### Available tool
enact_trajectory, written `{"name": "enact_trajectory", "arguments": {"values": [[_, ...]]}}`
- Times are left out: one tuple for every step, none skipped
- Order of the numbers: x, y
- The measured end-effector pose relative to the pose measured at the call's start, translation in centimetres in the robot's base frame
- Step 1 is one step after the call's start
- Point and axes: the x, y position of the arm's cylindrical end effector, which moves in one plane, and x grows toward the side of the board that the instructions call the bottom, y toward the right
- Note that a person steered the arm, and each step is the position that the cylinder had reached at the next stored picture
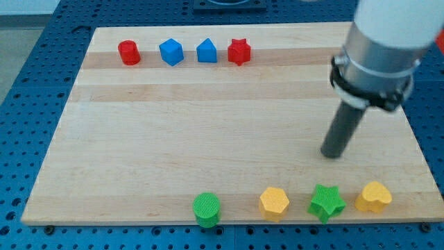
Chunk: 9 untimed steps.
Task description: Move the red star towards down
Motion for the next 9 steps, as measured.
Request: {"name": "enact_trajectory", "arguments": {"values": [[-5.2, 0.0], [-10.5, 0.4], [-11.4, 0.1], [-11.4, -0.5], [-15.7, -2.6], [-22.1, -2.6], [-25.4, -2.9], [-27.8, -3.1], [-29.0, -6.8]]}}
